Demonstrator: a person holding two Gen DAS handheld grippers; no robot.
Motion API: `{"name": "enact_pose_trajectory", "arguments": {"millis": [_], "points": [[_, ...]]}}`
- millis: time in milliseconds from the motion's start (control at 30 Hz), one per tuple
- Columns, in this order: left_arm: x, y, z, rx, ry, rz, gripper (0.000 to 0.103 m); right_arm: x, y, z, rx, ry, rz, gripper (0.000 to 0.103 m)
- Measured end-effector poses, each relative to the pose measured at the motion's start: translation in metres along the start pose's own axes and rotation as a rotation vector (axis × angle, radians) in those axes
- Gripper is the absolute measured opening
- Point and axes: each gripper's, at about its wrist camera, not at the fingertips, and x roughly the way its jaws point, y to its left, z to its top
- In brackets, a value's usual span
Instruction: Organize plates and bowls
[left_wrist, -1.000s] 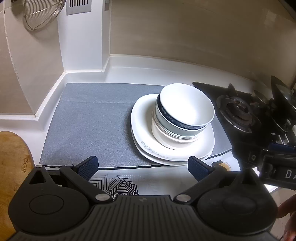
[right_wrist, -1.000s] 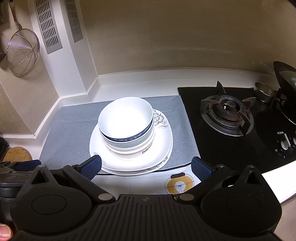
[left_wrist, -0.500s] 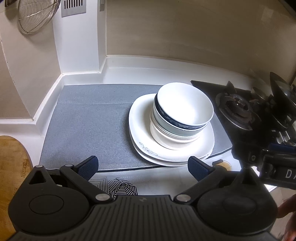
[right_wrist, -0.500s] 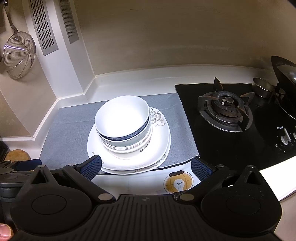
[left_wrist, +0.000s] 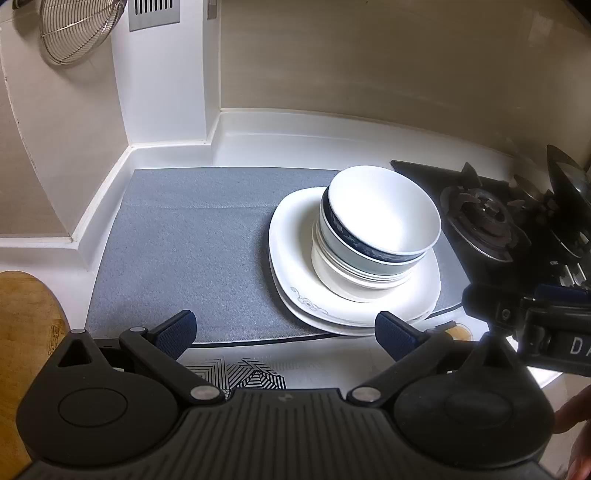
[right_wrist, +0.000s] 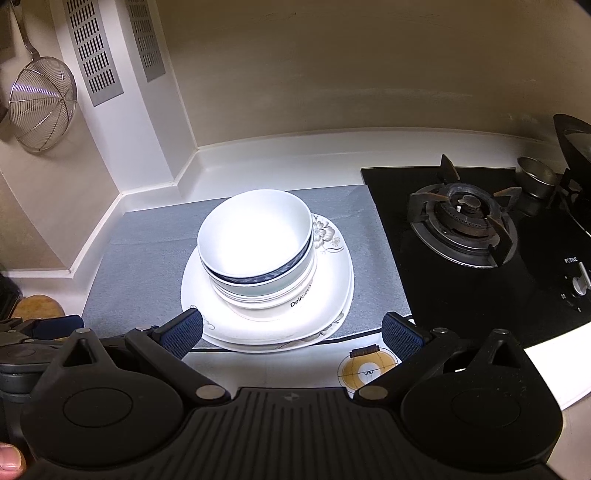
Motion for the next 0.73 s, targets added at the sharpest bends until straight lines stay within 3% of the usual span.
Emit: {"name": "enact_pose_trajectory", "arguments": {"millis": [733], "points": [[0.016,-0.008,0.004,-0.007,0.005,0.039,0.103,0.018,-0.009,0.004,0.004,0.02,0.054,0.103]]}}
